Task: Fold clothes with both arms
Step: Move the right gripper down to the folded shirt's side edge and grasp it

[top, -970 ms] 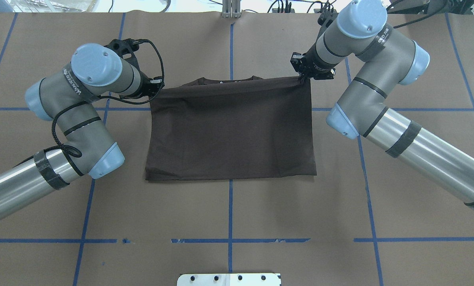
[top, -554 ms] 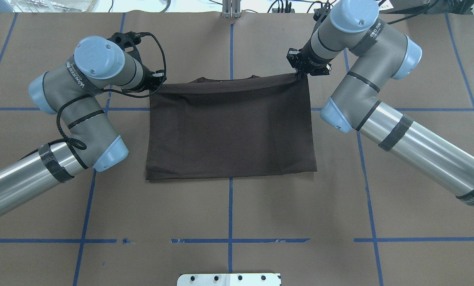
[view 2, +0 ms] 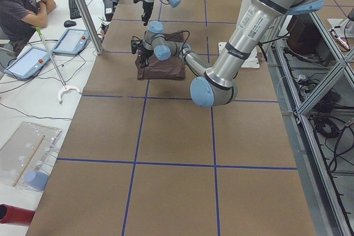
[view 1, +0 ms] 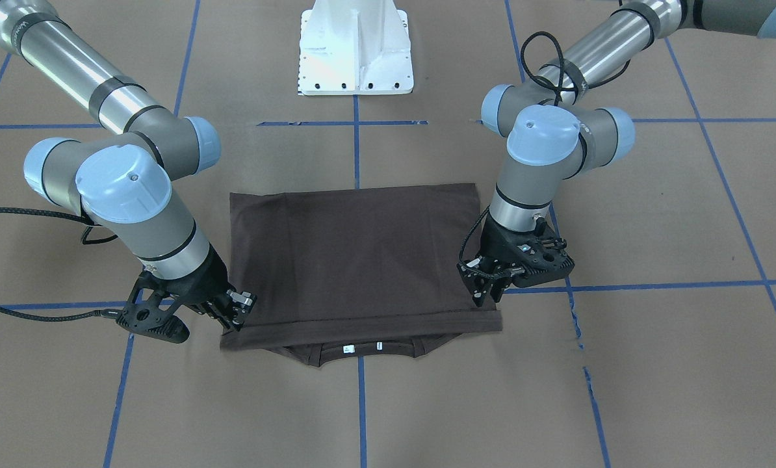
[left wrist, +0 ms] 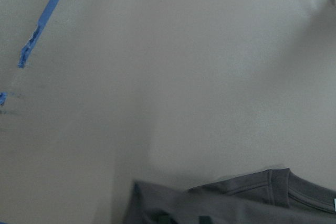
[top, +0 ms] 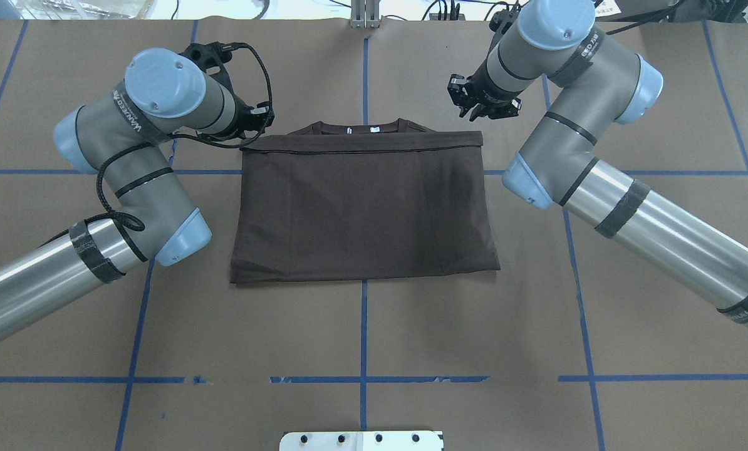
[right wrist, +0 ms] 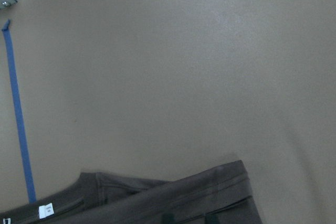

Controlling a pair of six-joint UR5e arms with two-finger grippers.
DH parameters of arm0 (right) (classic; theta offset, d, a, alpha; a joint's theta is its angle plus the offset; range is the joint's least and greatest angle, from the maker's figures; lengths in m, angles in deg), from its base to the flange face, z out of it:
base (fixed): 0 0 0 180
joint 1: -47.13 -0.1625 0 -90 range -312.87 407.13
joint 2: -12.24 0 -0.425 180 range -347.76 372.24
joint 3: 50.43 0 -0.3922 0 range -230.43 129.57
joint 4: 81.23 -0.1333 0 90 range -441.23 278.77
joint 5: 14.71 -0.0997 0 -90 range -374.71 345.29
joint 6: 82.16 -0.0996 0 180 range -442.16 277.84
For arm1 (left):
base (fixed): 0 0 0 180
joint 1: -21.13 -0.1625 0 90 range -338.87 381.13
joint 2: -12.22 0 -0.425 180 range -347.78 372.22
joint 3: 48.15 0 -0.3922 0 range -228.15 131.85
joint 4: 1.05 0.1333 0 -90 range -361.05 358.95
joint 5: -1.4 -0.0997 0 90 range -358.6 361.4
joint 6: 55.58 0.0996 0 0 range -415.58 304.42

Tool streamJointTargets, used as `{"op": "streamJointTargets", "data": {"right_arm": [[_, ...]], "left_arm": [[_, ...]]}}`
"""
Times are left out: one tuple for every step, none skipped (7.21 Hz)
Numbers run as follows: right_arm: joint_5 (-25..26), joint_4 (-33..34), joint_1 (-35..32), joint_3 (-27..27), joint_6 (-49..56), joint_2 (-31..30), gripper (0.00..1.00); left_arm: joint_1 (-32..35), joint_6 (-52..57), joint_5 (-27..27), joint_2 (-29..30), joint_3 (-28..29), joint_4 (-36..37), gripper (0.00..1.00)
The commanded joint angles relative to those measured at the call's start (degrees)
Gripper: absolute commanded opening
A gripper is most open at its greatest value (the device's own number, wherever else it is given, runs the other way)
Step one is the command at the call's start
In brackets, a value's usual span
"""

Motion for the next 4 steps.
{"op": "streamJointTargets", "data": {"right_arm": [[-1.5,-0.4,-0.1,-3.5,0.3,-1.9,1.00],[-2.2,1.6,1.9,-11.2,-0.5,-7.1,1.00],[-1.6,4.9,4.9,-19.3,-1.7,-12.5,1.00],[1.4,8.4,8.9,-25.3,-3.4,-16.6,1.00]], "left_arm": [[0.1,0.1,0.5,0.6,-0.4,0.3,1.00],[0.1,0.1,0.5,1.1,-1.2,0.7,1.00],[0.1,0.0,0.5,1.2,-2.3,0.9,1.00],[0.1,0.0,0.9,1.2,-2.6,1.0,1.00]]}}
